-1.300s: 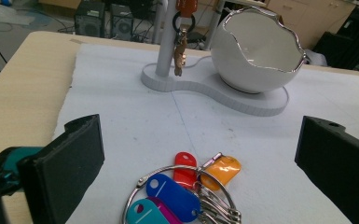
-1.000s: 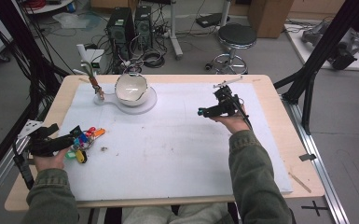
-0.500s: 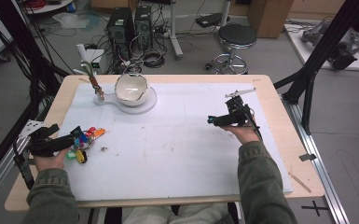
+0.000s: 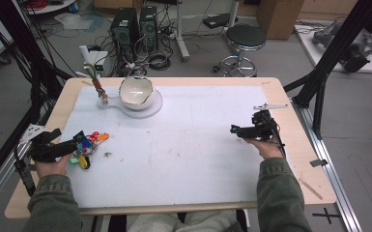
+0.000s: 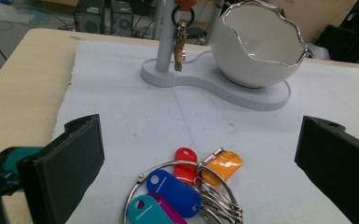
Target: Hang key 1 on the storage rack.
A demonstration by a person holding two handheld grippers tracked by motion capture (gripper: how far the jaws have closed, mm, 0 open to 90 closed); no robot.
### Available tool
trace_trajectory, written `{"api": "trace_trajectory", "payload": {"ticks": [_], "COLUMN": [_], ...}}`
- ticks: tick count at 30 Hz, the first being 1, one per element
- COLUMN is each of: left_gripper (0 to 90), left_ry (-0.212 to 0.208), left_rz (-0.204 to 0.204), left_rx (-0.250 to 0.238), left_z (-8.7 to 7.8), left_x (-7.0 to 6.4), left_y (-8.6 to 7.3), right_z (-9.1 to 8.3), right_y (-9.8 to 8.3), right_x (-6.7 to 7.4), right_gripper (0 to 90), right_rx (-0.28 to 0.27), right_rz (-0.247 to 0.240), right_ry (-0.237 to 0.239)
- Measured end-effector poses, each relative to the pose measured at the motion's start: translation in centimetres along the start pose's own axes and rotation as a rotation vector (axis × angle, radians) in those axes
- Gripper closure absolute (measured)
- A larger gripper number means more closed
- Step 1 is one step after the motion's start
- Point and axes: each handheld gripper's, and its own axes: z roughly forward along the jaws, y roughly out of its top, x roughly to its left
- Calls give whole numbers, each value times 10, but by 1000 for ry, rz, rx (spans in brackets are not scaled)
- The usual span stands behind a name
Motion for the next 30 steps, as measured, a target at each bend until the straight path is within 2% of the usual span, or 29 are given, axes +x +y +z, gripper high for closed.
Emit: {"api": "trace_trajectory", "payload": {"ticks": [9,13,24,30], "left_gripper": [17,17,17,17], "left_ry": [3,3,6,11], "left_rz": [3,2,4,9], "left_rx": [3,5,15,25], "left_z": [0,0,0,1], "left_x": [0,0,1,1], "left_y": [0,0,-1,-1], "right_z": [-10,-15,-29,-31], "right_y": [-17,-24,-53,-60], "right_x": [-8,-9,-14,-15], "right_gripper": [7,7,7,7], "right_rx": [-37,-64,-152,-159], "right_rz": [5,-1,21,11], "right_ry": [-31,-41,-66,-77]}}
